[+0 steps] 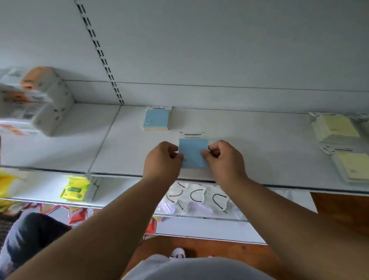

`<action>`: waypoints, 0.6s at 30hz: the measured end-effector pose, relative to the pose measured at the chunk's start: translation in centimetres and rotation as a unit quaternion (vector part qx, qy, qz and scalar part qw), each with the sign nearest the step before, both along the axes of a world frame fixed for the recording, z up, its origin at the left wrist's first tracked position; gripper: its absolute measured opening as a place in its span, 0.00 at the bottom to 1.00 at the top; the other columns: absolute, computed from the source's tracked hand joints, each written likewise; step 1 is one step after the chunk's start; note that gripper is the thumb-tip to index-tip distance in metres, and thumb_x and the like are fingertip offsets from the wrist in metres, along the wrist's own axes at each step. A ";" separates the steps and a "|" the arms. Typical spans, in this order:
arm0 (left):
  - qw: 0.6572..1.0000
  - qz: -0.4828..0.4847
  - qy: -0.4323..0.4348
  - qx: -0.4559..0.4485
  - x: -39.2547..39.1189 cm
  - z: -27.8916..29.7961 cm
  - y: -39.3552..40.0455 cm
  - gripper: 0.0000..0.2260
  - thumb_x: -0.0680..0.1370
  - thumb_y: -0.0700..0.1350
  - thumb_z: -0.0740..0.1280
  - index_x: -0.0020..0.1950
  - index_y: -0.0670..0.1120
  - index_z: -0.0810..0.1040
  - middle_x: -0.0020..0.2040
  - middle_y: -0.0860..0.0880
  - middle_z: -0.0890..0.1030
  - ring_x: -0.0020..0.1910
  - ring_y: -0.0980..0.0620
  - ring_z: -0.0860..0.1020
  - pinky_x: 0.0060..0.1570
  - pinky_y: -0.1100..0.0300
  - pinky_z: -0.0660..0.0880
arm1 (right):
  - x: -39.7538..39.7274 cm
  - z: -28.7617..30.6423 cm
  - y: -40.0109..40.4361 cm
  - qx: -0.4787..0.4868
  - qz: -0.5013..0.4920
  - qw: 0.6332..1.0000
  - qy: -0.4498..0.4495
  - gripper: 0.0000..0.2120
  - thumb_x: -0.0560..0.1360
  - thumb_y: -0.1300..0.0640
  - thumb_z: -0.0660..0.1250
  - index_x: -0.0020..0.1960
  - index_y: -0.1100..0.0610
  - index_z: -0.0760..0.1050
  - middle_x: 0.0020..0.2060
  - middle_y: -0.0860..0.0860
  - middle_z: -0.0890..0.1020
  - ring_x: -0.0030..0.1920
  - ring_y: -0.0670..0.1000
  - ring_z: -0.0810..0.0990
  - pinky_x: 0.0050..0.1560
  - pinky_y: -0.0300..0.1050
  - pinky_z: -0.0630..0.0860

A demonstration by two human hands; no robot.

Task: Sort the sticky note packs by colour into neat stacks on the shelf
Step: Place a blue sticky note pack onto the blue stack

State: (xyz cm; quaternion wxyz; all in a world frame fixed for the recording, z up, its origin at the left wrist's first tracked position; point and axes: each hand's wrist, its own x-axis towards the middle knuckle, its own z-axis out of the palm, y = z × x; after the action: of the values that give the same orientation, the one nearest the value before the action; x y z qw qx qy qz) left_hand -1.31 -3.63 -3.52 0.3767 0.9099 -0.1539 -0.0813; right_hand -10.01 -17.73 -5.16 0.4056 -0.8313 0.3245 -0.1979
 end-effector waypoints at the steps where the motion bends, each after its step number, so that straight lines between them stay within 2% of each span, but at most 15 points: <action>1: 1.000 0.009 -0.002 0.013 0.6 0.1 0.9 0.08 0.73 0.46 0.69 0.51 0.48 0.78 0.39 0.57 0.76 0.40 0.53 0.74 0.40 0.63 0.66 | 0.8 0.0 0.8 0.001 0.012 1.000 0.003 0.07 0.72 0.49 0.72 0.42 0.50 0.75 0.34 0.42 0.77 0.39 0.48 0.78 0.41 0.41 0.71; 4: 0.999 0.033 0.007 0.041 2.6 0.4 3.6 0.07 0.72 0.46 0.70 0.50 0.48 0.80 0.41 0.52 0.79 0.40 0.51 0.75 0.39 0.62 0.67 | 3.1 0.3 3.4 -0.002 0.037 0.999 0.014 0.08 0.72 0.50 0.72 0.43 0.53 0.77 0.39 0.47 0.80 0.42 0.51 0.79 0.44 0.41 0.72; 7: 0.998 0.028 0.023 0.059 4.9 0.5 5.8 0.06 0.72 0.47 0.71 0.48 0.49 0.82 0.38 0.53 0.79 0.39 0.49 0.77 0.38 0.61 0.68 | 5.3 0.9 5.5 -0.008 0.045 0.998 0.031 0.09 0.72 0.51 0.72 0.42 0.57 0.78 0.42 0.52 0.82 0.43 0.53 0.79 0.46 0.42 0.73; 10: 0.996 0.009 0.026 0.082 7.1 0.4 7.3 0.04 0.72 0.46 0.69 0.45 0.49 0.82 0.36 0.53 0.78 0.38 0.49 0.77 0.36 0.61 0.70 | 7.1 1.2 7.4 -0.026 0.051 0.996 0.075 0.14 0.72 0.50 0.71 0.35 0.58 0.74 0.32 0.52 0.78 0.37 0.57 0.75 0.37 0.44 0.69; 14: 0.992 -0.034 0.021 0.116 8.8 0.2 8.5 0.04 0.73 0.46 0.68 0.44 0.49 0.81 0.38 0.50 0.80 0.39 0.48 0.78 0.38 0.59 0.74 | 8.2 0.9 9.2 -0.046 0.043 0.988 0.139 0.16 0.72 0.51 0.69 0.31 0.57 0.70 0.27 0.50 0.72 0.35 0.56 0.73 0.33 0.43 0.64; 16: 0.990 -0.067 0.010 0.124 8.9 0.0 9.1 0.06 0.73 0.45 0.65 0.41 0.47 0.81 0.38 0.47 0.81 0.39 0.45 0.78 0.37 0.57 0.75 | 8.2 0.6 9.7 -0.059 0.026 0.989 0.135 0.12 0.73 0.51 0.68 0.36 0.58 0.74 0.31 0.52 0.77 0.37 0.57 0.76 0.35 0.45 0.69; 18: 0.991 -0.085 0.003 0.103 8.8 -0.5 10.0 0.04 0.74 0.47 0.64 0.46 0.51 0.79 0.43 0.47 0.80 0.40 0.47 0.76 0.40 0.59 0.72 | 7.5 0.5 10.0 -0.064 0.006 0.991 0.116 0.11 0.73 0.49 0.68 0.46 0.58 0.75 0.38 0.50 0.78 0.40 0.53 0.75 0.40 0.44 0.70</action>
State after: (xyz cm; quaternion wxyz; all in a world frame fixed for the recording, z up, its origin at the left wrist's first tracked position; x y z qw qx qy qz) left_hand 7.45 6.39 -4.04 0.2728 0.9272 -0.2205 -0.1313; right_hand -2.51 -7.76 -4.65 0.3121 -0.8750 0.3505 -0.1184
